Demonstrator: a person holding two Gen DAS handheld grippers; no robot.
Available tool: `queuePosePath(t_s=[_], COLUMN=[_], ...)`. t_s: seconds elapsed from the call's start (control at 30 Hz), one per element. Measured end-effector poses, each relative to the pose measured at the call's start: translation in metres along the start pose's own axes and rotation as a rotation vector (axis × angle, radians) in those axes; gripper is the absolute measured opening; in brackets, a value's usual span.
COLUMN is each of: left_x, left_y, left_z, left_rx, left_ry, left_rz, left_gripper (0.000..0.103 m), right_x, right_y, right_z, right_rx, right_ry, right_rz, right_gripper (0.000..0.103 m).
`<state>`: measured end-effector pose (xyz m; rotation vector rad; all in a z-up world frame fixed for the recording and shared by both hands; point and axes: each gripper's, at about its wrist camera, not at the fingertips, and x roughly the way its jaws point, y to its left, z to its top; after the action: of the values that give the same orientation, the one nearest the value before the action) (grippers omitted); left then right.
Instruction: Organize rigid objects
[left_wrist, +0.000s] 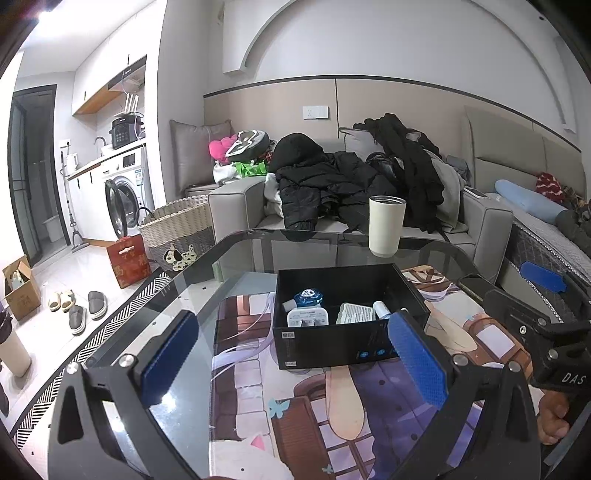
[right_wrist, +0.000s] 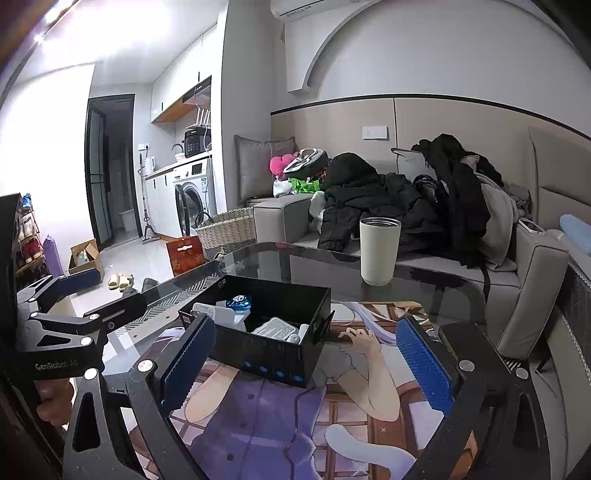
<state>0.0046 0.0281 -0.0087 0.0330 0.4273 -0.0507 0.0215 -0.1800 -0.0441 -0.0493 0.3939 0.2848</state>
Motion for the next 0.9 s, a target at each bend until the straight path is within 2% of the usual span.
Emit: queuePosePath(t_s=[0.9], left_x=[0.0032], left_y=[0.0044], left_z=[-0.0054], left_rx=[-0.007], left_ry=[0.016], left_rz=[0.006], left_gripper=[0.103], right_x=[0.0064], right_y=[-0.0013], right_z=[0.0021], right_rx=[0.000], right_ry=[0.011], right_rz=[-0.007], right_gripper=[0.100])
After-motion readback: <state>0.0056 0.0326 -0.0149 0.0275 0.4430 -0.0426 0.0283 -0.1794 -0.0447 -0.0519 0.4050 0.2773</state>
